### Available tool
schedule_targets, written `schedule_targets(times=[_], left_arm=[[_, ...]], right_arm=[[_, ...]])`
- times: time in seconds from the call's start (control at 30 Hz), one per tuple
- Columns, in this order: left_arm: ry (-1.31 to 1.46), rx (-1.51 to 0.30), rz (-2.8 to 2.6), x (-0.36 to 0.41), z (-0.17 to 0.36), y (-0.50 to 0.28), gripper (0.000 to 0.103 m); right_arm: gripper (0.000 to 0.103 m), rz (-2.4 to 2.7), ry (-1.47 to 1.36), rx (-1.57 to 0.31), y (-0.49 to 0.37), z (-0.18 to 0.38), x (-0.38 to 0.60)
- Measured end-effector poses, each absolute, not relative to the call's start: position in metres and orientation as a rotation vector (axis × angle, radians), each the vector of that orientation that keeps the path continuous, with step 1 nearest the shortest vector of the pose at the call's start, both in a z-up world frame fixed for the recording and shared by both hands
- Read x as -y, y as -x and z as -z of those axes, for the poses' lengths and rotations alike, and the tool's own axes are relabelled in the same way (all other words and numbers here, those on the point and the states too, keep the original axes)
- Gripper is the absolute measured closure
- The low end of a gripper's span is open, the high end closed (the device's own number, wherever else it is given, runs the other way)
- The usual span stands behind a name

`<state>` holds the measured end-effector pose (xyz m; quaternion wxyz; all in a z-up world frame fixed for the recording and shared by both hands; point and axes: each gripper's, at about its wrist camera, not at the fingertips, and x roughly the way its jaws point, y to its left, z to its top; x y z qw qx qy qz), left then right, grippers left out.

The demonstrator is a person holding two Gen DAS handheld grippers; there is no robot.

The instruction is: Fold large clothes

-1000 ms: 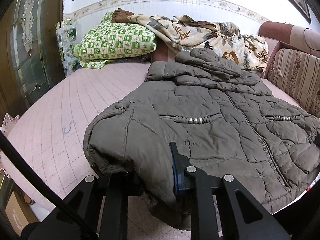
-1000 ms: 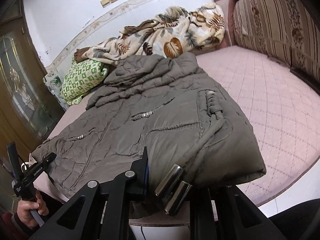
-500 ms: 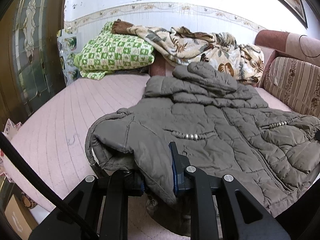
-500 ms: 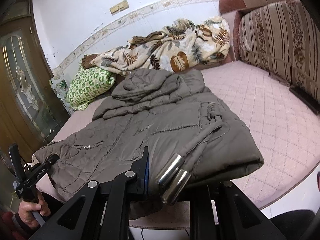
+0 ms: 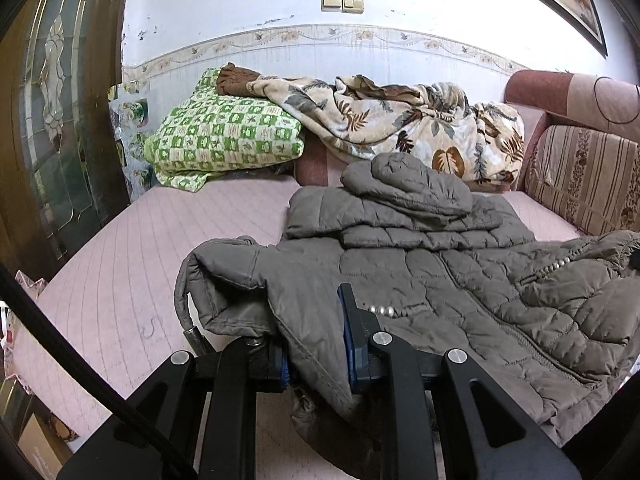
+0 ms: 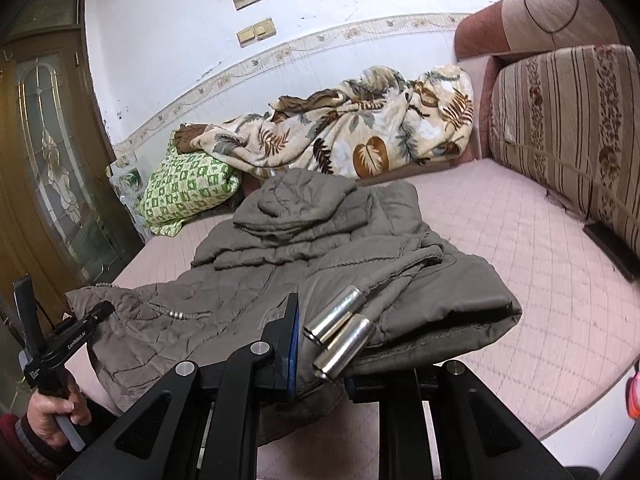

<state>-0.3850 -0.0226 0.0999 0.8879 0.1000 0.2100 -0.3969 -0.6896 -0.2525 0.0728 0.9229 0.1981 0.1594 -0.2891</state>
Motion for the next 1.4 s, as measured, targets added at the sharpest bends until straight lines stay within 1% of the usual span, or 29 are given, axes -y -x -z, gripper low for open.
schedule_targets(times=[0.77, 1.07, 1.4], left_arm=[[-0.189, -0.399, 0.82, 0.061, -0.141, 0.352, 0.084], [-0.189, -0.417, 0.83, 0.093, -0.161, 0.325, 0.084], [-0.186, -0.484, 0.845, 0.149, -0.184, 0.274, 0.083]], right_arm=[[0.085, 0.578, -0.345, -0.276, 0.645, -0.136, 0.295], [0.085, 0.562, -0.335, -0.295, 0.621, -0.158, 0.321], [0.085, 0.542, -0.358, -0.307, 0.576, -0.181, 0.37]])
